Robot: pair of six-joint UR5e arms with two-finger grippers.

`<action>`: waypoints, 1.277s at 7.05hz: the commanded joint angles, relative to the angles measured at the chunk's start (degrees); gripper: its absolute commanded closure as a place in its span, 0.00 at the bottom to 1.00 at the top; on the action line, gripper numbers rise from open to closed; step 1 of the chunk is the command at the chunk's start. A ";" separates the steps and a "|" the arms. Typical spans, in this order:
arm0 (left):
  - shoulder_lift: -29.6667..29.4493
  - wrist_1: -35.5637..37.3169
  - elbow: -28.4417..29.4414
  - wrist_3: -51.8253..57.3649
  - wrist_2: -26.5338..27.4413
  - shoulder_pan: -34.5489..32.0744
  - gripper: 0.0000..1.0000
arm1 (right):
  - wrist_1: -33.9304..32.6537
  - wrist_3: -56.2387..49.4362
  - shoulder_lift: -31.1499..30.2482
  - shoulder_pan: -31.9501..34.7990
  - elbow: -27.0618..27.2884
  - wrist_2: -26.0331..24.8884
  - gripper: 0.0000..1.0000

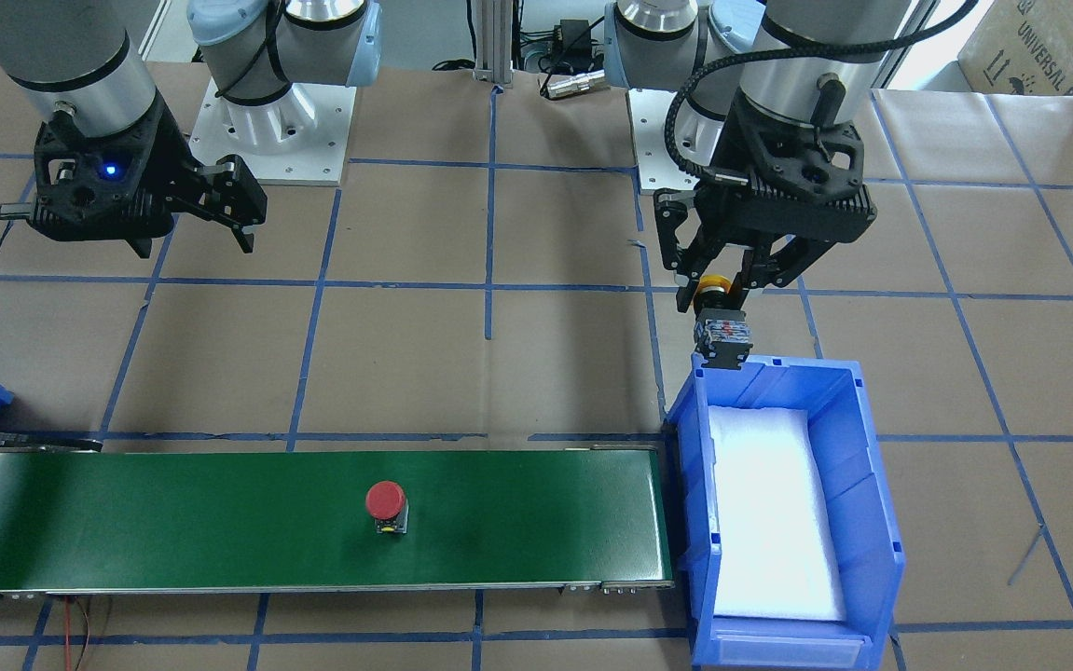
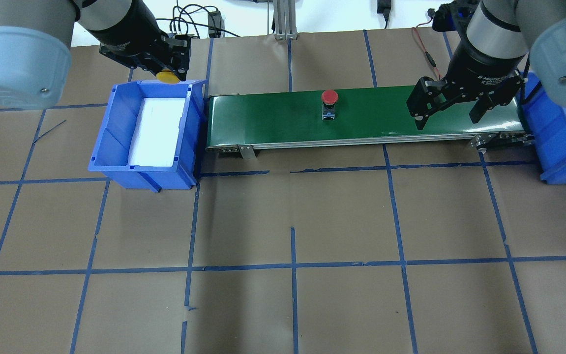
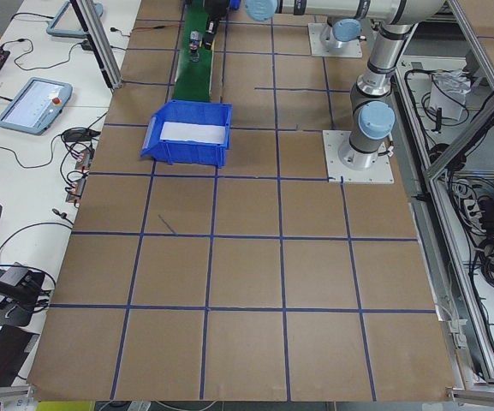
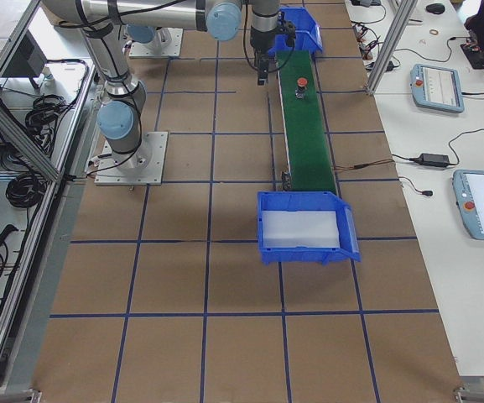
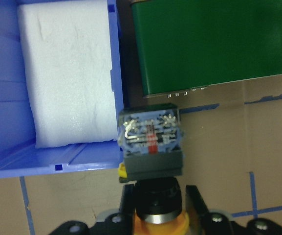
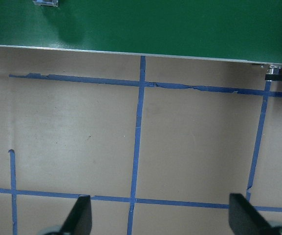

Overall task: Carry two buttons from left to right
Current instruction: 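Lift the yellow button and carry it toward the conveyor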

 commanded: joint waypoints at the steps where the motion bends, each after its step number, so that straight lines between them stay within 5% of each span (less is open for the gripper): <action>1: -4.52 1.40 0.27 -1.49 -3.81 0.40 0.65 | 0.08 0.00 0.06 0.00 0.20 0.03 0.00; 3: -10.43 3.85 0.28 -0.65 -0.71 -0.13 0.69 | 0.17 0.00 -0.03 0.09 0.46 -0.06 0.00; 9: -15.27 1.14 -0.59 -8.34 -0.16 -4.70 0.68 | -1.76 1.93 1.99 0.88 -3.73 -1.02 0.00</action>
